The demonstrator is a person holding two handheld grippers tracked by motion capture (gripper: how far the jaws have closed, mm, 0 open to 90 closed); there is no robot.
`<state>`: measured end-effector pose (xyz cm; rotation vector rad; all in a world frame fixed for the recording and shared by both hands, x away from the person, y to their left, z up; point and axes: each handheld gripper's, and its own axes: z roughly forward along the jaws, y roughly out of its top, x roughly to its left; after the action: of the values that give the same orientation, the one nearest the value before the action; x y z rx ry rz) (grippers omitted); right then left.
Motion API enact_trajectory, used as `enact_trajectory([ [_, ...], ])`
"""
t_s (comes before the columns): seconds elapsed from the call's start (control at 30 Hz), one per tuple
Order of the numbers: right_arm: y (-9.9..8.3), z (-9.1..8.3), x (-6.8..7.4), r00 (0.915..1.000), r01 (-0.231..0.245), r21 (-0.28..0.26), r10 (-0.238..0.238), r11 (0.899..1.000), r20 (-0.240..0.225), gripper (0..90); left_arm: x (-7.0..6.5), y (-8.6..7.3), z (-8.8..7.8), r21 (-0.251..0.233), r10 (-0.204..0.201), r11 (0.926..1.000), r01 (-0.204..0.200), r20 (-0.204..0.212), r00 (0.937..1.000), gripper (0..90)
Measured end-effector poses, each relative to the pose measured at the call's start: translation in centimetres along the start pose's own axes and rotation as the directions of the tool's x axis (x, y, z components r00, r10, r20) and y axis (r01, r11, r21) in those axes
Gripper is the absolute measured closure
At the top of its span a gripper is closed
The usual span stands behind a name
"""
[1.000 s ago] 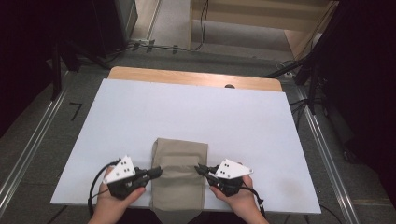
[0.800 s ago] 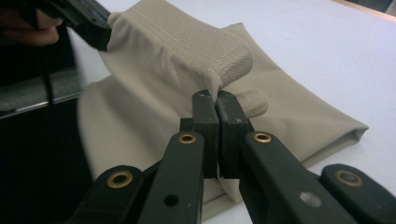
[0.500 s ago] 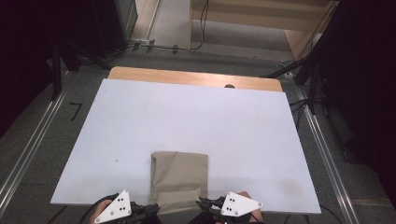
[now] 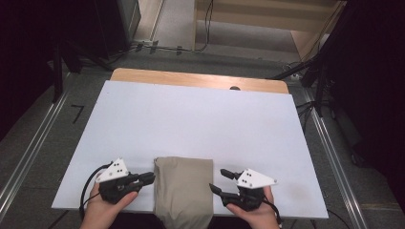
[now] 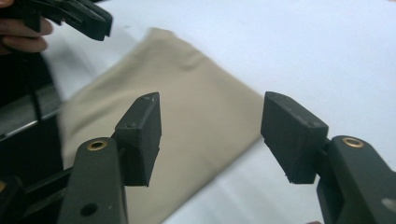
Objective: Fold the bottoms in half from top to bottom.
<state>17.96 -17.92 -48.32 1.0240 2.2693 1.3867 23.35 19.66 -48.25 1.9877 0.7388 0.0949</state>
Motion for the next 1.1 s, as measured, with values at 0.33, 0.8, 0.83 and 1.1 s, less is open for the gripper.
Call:
enact_trajectory([
  [0.33,0.8,6.0,-3.6,0.994,-0.09,0.102,0.083,0.991,0.071,39.6,2.5,2.1,4.0,0.058,-0.049,0.9967,0.056,-0.118,0.9918,51.2],
  [0.8,0.6,7.9,-4.1,0.9952,-0.086,0.197,0.075,0.977,0.063,69.1,3.6,1.0,4.7,0.149,-0.082,0.9834,0.103,-0.14,0.9867,61.1],
  [0.83,0.6,7.9,-3.9,0.9959,-0.079,0.199,0.068,0.977,0.059,72.5,3.5,1.0,4.7,0.152,-0.08,0.9833,0.1,-0.138,0.9873,63.0],
  [1.1,0.6,8.0,-3.9,0.9917,-0.127,0.201,0.128,0.971,0.008,85.7,3.1,1.0,4.9,0.15,-0.062,0.9857,0.077,-0.104,0.9927,82.5],
])
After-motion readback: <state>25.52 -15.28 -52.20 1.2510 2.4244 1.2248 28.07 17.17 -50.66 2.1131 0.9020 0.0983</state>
